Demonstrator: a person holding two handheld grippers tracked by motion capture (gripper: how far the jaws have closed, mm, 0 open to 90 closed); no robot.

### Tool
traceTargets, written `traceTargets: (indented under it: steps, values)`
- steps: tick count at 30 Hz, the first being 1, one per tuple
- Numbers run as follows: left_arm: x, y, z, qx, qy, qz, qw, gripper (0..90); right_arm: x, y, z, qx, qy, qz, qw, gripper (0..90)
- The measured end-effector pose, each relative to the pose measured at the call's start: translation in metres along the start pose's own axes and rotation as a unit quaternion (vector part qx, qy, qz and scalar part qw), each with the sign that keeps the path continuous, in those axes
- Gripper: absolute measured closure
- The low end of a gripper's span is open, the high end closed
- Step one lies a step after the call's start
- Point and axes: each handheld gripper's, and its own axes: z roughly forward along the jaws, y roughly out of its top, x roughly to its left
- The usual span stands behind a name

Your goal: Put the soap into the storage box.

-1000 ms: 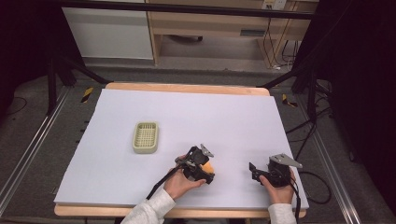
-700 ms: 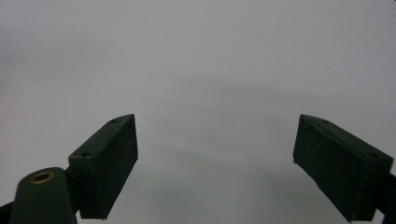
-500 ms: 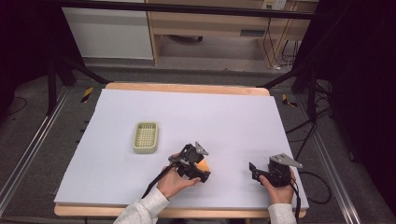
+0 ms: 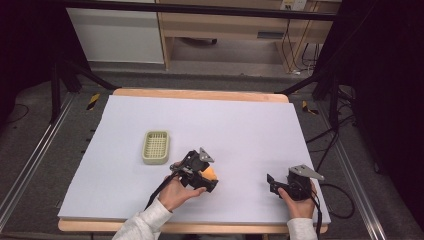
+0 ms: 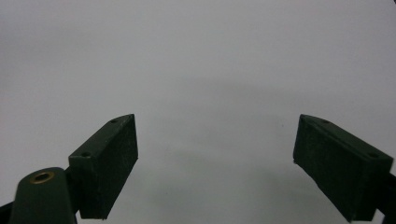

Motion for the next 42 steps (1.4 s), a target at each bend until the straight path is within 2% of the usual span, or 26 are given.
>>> traceTargets:
  steps: [13,17,25,36,42]
  values:
    - [0.022,-0.009,-0.021,-0.014,0.013,-0.022,0.9996,26.5,0.000,0.000,0.000,0.002,0.001,0.003,1.0000,14.2]
    - [0.031,-0.013,-0.029,-0.025,0.020,-0.036,0.9989,26.5,0.000,0.000,0.001,0.002,-0.001,0.003,1.0000,14.2]
    - [0.044,-0.016,-0.041,-0.035,0.031,-0.047,0.9978,26.6,0.000,0.000,0.000,0.002,0.000,0.004,1.0000,14.2]
    - [0.067,-0.021,-0.058,-0.049,0.052,-0.071,0.9949,26.7,0.000,0.000,0.000,0.002,0.002,0.004,1.0000,14.3]
    - [0.085,-0.024,-0.068,-0.059,0.066,-0.094,0.9916,26.7,0.000,-0.001,0.000,0.002,0.001,0.003,1.0000,14.4]
